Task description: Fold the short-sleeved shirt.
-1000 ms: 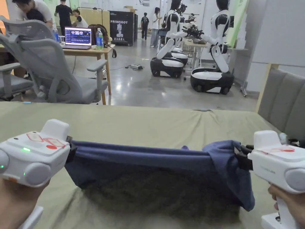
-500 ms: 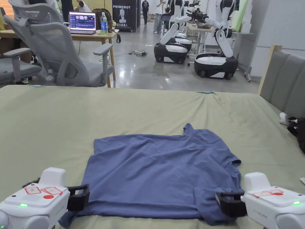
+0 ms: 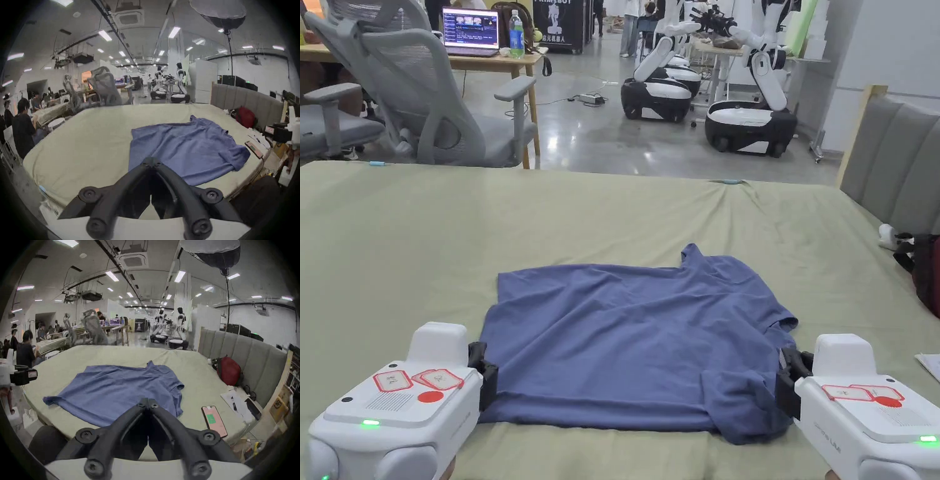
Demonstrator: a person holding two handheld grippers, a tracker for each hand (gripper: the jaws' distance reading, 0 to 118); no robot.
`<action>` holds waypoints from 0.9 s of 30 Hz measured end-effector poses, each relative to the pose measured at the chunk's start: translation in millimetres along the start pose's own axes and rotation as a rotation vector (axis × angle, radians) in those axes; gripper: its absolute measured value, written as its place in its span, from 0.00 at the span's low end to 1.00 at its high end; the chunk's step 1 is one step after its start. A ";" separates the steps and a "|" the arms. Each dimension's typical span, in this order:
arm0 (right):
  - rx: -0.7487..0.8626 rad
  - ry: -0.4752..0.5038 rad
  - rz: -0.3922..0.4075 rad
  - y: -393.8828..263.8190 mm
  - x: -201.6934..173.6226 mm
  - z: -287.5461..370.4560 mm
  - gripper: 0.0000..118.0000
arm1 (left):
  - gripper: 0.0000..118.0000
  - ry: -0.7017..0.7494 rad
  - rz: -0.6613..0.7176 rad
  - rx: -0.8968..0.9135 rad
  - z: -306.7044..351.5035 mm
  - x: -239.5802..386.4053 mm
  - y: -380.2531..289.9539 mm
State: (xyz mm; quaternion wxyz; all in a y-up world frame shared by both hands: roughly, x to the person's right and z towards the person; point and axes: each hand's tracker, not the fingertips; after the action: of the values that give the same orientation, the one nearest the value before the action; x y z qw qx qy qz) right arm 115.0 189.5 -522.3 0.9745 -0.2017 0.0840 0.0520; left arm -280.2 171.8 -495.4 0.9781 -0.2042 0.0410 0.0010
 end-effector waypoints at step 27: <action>-0.278 0.018 -0.046 -88.6 50.3 -91.5 0.91 | 0.02 -0.022 0.116 -0.330 -89.1 -26.7 -71.7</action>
State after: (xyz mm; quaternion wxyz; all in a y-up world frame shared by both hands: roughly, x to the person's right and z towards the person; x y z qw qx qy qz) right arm 163.2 75.2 -580.3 0.9372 -0.3371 0.0803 0.0389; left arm -312.6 70.9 -546.0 0.9300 -0.3591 0.0415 0.0665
